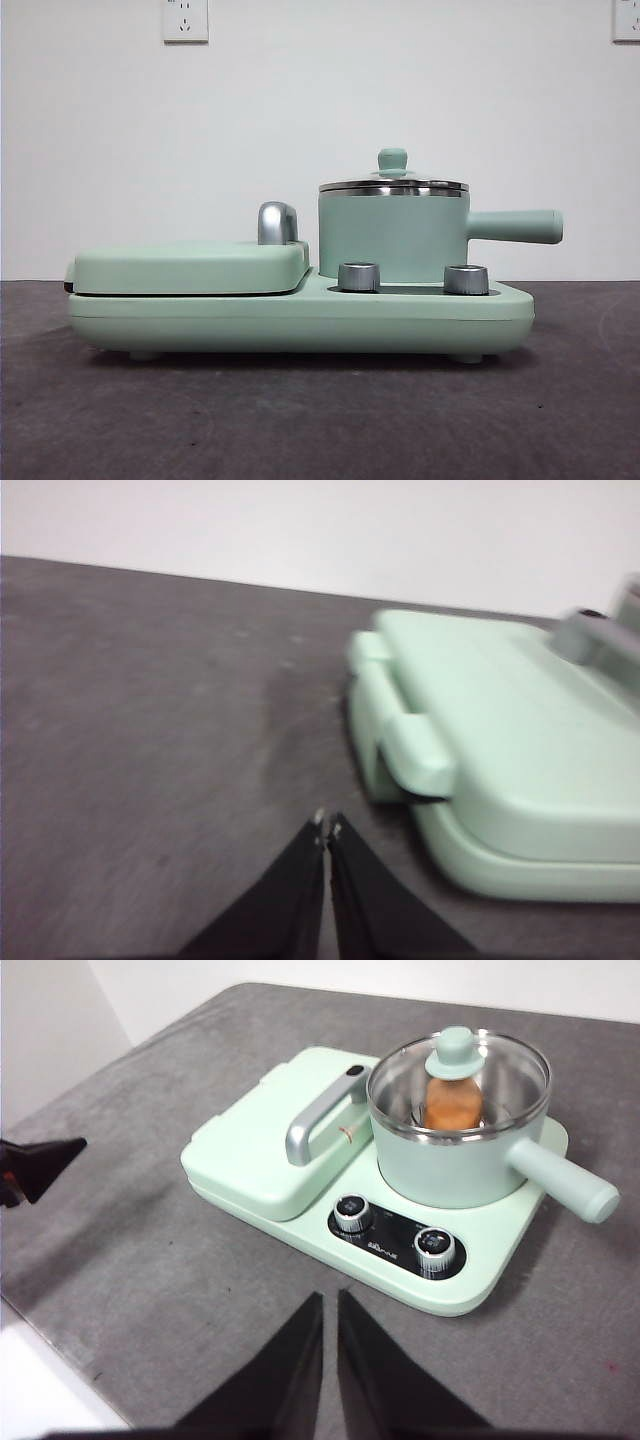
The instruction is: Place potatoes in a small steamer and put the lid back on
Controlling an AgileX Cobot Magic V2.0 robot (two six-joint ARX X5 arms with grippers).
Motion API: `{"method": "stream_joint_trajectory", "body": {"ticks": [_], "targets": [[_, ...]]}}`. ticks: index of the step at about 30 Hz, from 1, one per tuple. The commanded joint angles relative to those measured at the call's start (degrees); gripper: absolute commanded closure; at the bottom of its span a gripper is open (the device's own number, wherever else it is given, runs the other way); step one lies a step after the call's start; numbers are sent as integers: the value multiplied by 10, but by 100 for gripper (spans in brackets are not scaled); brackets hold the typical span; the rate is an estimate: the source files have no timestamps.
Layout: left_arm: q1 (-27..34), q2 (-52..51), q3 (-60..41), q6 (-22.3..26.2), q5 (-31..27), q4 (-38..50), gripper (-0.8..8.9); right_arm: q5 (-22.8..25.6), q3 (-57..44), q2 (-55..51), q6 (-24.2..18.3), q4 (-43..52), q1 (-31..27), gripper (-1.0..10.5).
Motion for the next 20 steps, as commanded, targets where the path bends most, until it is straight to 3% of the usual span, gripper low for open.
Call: {"method": "stream_joint_trajectory", "body": {"ticks": [1,10,20], "targets": [[14,-1,-11,-5,-10,1,803,0,4,2,-5,7,4,925],[33,-1,-11,88,-10,-7,803,0,4,2,-5,7,4,925],[33,-1,-11,87,-10,-8,803,0,4,2,-5,7,4,925]]}}
